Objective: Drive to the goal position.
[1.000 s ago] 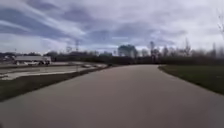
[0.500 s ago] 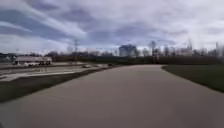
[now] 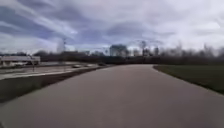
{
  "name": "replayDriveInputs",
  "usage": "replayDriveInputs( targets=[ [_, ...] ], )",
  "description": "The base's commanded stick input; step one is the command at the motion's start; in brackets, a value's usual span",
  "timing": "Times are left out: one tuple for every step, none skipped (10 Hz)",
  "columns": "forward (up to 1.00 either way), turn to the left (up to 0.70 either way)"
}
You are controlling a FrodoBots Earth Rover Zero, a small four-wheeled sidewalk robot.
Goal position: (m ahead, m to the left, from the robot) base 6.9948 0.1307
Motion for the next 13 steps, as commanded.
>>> replayDriveInputs(
  targets=[
    [1.00,0.00],
    [1.00,0.00],
    [1.00,-0.06],
    [1.00,-0.30],
    [1.00,-0.40],
    [1.00,-0.38],
    [1.00,-0.21],
    [1.00,-0.04],
    [1.00,0.00],
    [1.00,0.00],
    [1.00,0.00],
    [1.00,0.00],
    [1.00,0.00]
  ],
)
